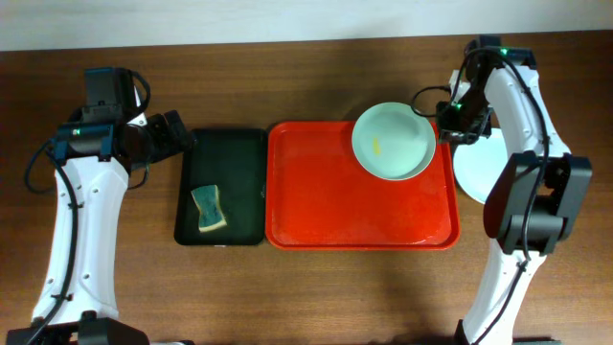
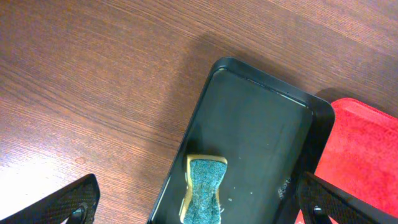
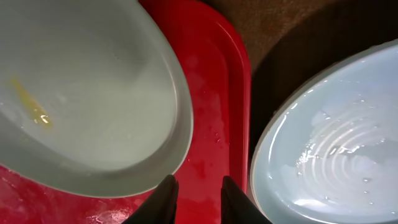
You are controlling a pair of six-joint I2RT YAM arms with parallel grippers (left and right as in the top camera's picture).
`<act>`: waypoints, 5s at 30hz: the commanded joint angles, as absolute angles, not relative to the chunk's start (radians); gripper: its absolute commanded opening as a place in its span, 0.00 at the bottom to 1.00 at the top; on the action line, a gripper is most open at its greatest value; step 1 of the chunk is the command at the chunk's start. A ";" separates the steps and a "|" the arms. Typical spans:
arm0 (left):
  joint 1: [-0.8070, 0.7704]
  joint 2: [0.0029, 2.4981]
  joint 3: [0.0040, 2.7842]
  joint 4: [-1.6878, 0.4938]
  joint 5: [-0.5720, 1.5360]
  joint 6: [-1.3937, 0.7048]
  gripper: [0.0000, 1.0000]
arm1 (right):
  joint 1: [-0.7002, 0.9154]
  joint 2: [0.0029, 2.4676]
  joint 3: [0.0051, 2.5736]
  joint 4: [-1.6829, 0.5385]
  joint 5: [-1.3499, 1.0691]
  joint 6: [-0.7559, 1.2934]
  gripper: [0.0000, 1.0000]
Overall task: Clean dirty plates on tray and stack at the side
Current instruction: 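Move right gripper to the remaining pale green plate rim on red tray, then drag the pale green plate down to the red tray center, then hold the pale green plate rim steady with the right gripper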
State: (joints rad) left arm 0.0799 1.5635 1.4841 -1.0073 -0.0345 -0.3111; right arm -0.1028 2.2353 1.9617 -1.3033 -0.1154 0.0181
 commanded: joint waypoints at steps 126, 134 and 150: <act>0.081 1.565 1.487 -1.008 -0.045 -0.321 0.99 | 0.144 2.251 1.724 -1.244 -0.277 0.133 0.24; 0.081 1.565 1.487 -1.008 -0.045 -0.321 0.99 | 0.143 2.147 1.724 -1.260 -0.277 0.109 0.26; 0.081 1.565 1.487 -1.008 -0.045 -0.321 0.99 | 0.144 2.104 1.637 -1.198 -0.221 0.113 0.22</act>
State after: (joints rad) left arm 0.0799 1.5635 1.4841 -1.0073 -0.0345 -0.3115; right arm 0.1394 2.1235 1.6653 -1.2167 -0.2375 0.1196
